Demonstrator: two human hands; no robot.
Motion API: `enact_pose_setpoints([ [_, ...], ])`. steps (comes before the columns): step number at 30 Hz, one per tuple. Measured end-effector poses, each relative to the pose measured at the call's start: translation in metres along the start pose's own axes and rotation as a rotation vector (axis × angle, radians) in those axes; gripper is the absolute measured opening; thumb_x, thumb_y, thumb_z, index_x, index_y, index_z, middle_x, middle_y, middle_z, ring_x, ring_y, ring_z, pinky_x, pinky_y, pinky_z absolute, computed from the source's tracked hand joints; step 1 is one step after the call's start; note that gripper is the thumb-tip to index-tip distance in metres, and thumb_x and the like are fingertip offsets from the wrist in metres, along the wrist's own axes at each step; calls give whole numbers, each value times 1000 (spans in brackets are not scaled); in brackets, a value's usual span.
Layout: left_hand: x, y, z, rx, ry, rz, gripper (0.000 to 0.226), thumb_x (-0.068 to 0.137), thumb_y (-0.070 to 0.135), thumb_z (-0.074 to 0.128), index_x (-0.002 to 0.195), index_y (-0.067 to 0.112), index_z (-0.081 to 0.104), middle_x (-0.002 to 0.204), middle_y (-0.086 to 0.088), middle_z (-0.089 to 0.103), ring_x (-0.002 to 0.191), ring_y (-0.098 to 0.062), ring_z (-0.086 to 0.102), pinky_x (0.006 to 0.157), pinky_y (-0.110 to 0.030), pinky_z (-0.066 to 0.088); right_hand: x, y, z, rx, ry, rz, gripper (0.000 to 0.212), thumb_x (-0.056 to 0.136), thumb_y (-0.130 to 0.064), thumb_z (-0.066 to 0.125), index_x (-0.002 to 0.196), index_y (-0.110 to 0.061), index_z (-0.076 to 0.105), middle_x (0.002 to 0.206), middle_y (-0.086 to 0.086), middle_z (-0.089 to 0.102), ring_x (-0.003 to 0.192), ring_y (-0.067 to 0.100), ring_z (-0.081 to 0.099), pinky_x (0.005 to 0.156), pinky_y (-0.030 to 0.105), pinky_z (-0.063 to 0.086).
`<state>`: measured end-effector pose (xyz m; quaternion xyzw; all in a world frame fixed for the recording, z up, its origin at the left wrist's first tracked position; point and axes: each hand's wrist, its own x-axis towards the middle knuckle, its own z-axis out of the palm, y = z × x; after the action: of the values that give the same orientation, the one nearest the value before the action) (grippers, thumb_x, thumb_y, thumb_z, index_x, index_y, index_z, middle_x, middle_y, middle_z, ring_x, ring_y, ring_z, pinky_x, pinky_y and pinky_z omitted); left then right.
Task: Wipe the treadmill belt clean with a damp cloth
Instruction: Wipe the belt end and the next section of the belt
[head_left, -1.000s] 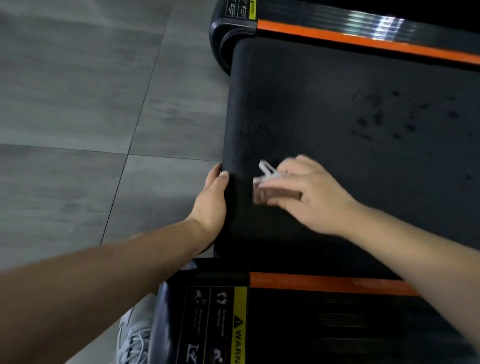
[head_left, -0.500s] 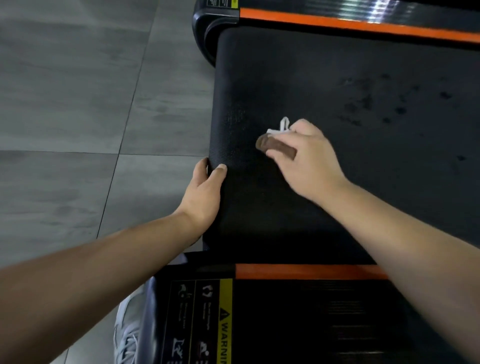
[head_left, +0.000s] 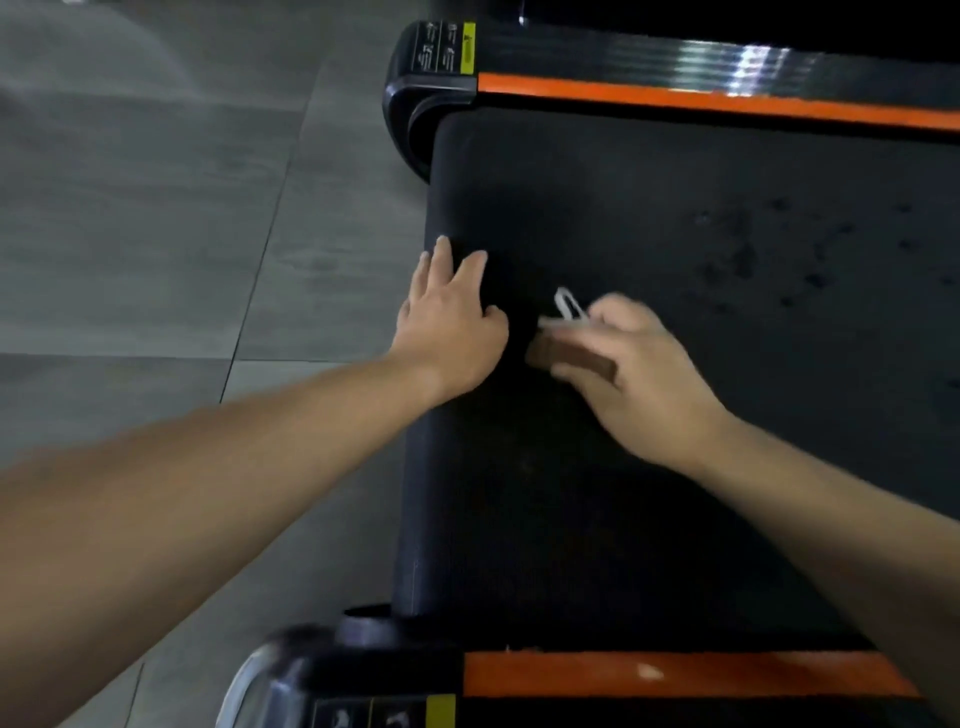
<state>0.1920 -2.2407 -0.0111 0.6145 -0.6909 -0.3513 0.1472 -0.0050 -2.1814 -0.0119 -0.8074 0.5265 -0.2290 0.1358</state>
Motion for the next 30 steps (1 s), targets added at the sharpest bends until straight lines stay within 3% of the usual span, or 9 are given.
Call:
enact_pose_setpoints([
  [3, 27, 5, -4, 80, 9, 35, 62, 106, 25, 41, 163, 25, 16, 173, -6, -11, 158, -24, -15, 128, -46, 4, 34, 29, -13, -99, -54, -79, 29, 94, -26, 68, 122, -21, 72, 98, 4, 55, 93, 25, 54, 78, 36, 43],
  [8, 59, 9, 2, 175, 33, 29, 61, 109, 38, 35, 164, 26, 12, 172, -8, -14, 158, -28, -17, 127, -50, 1, 144, 92, -6, -182, 166, 267, 29, 97, -30, 63, 124, -25, 70, 107, 4, 50, 104, 29, 54, 88, 36, 44],
  [10, 61, 9, 7, 230, 68, 36, 63, 108, 43, 32, 165, 27, 9, 172, -8, -15, 158, -28, -17, 128, -50, 3, 137, 84, 3, -169, 137, 189, 32, 96, -29, 64, 128, -25, 68, 106, 5, 51, 100, 25, 52, 87, 38, 45],
  [14, 59, 8, 11, 279, 93, 53, 67, 106, 52, 29, 165, 31, 5, 172, -8, -18, 157, -28, -19, 129, -48, 0, 147, 95, -16, -143, 44, 42, 29, 94, -27, 68, 123, -21, 72, 99, 2, 52, 94, 18, 51, 80, 27, 35],
  [18, 60, 9, 14, 306, 122, 71, 67, 106, 56, 26, 165, 34, 4, 171, -9, -18, 157, -29, -20, 129, -50, -1, 231, 131, -11, -202, 206, 304, 23, 96, -35, 62, 109, -21, 75, 106, 6, 55, 102, 28, 57, 82, 33, 42],
  [23, 60, 8, 16, 340, 127, 76, 68, 105, 56, 24, 165, 33, 3, 171, -10, -19, 157, -30, -21, 128, -51, 0, 221, 107, 8, -185, 88, 76, 32, 96, -31, 65, 126, -21, 68, 106, 2, 52, 99, 20, 51, 83, 34, 41],
  [24, 61, 8, 17, 346, 131, 79, 68, 104, 57, 23, 165, 33, 3, 171, -11, -18, 157, -30, -20, 128, -52, 1, 228, 115, 4, -238, 109, 115, 30, 97, -33, 63, 123, -20, 69, 108, 5, 54, 100, 24, 54, 81, 35, 40],
  [27, 61, 7, 19, 356, 146, 84, 69, 104, 58, 23, 165, 31, 4, 171, -12, -17, 157, -31, -19, 128, -53, 1, 255, 133, -3, -306, 287, 481, 26, 98, -34, 60, 111, -14, 71, 118, 12, 59, 108, 34, 59, 77, 33, 39],
  [30, 61, 8, 19, 363, 145, 82, 69, 105, 57, 24, 165, 31, 3, 171, -13, -17, 157, -32, -19, 128, -53, 1, 244, 105, 19, -286, 224, 264, 24, 97, -32, 62, 114, -17, 72, 111, 9, 58, 101, 28, 57, 77, 32, 39],
])
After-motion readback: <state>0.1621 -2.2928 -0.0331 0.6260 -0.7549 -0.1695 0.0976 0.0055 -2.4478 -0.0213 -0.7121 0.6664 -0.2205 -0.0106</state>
